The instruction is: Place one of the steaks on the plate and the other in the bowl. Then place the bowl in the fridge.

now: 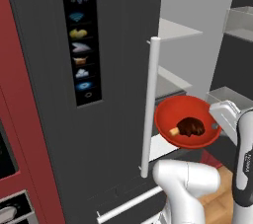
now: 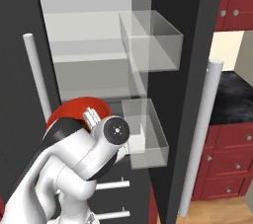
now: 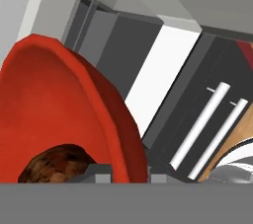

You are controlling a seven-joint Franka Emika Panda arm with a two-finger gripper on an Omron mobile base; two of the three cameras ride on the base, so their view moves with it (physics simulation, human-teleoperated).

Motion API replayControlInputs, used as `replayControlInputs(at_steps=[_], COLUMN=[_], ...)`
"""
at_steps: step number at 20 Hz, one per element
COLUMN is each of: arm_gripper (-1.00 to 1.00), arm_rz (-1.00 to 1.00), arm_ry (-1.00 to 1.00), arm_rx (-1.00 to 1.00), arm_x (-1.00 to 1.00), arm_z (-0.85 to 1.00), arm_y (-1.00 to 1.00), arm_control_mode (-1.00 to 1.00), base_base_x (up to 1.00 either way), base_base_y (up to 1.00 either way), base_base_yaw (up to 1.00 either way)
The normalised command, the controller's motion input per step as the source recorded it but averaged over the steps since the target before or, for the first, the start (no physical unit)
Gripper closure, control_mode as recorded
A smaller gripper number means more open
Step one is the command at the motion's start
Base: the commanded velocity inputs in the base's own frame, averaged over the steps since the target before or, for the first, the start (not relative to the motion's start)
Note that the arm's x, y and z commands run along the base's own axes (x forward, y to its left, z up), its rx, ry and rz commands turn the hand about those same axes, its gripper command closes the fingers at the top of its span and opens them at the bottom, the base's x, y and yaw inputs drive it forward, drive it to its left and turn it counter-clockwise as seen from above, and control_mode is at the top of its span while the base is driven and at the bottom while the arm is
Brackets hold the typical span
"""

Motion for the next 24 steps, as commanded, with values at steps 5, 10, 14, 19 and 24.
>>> replayControlInputs(at_steps=[5,10,14,19,24], arm_gripper=[1.0,1.0,1.0,1.0,1.0], arm_rz=[0.0,-0.01,-0.14,-0.25,-0.24], arm_ry=[0.0,0.0,0.0,0.01,0.01], arm_rx=[0.0,0.0,0.0,0.0,0.0], arm_x=[0.0,0.06,0.29,0.19,0.0], arm_z=[0.0,0.0,0.0,0.0,0.03], arm_y=[0.0,0.0,-0.02,-0.12,0.0], arm_control_mode=[1.0,-1.0,-1.0,-1.0,-1.0], base_base_x=[0.54,0.26,0.0,0.0,0.0], base_base_y=[0.0,0.0,0.0,0.0,0.0], base_base_yaw=[-0.01,0.0,0.0,0.0,0.0])
